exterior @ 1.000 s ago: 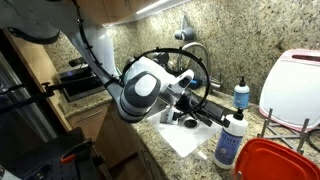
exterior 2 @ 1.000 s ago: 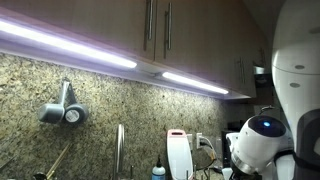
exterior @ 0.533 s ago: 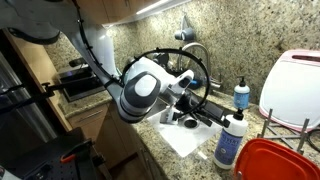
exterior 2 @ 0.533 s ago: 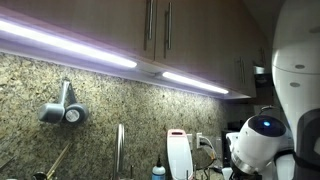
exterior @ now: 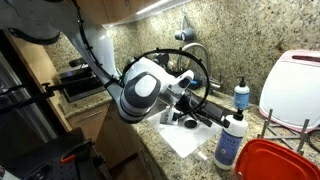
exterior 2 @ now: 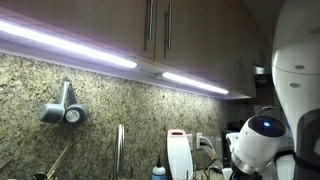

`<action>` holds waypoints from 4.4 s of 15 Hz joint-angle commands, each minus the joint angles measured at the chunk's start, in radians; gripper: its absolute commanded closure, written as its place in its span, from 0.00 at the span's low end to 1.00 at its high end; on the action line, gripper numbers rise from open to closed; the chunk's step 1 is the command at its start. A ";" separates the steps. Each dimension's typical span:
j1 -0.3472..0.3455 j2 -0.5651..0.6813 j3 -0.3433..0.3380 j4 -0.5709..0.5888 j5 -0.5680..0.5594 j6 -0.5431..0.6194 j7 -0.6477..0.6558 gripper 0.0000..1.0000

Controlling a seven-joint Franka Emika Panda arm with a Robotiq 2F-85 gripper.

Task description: Put the right bottle into the sink

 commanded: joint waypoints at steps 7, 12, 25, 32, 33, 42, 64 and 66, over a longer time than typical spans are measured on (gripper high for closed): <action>0.003 -0.001 -0.003 0.000 -0.004 -0.002 0.006 0.00; 0.003 -0.001 -0.003 0.000 -0.004 -0.002 0.006 0.00; 0.074 0.008 -0.055 -0.052 -0.014 -0.022 -0.009 0.00; 0.113 0.030 -0.028 -0.109 -0.014 -0.029 0.003 0.00; 0.126 0.031 -0.028 -0.121 -0.011 -0.034 0.006 0.00; 0.127 0.044 0.069 -0.186 0.019 0.045 0.091 0.00; 0.131 -0.084 0.001 0.406 0.368 0.005 0.434 0.00; 0.128 -0.120 -0.003 0.483 0.391 0.005 0.475 0.00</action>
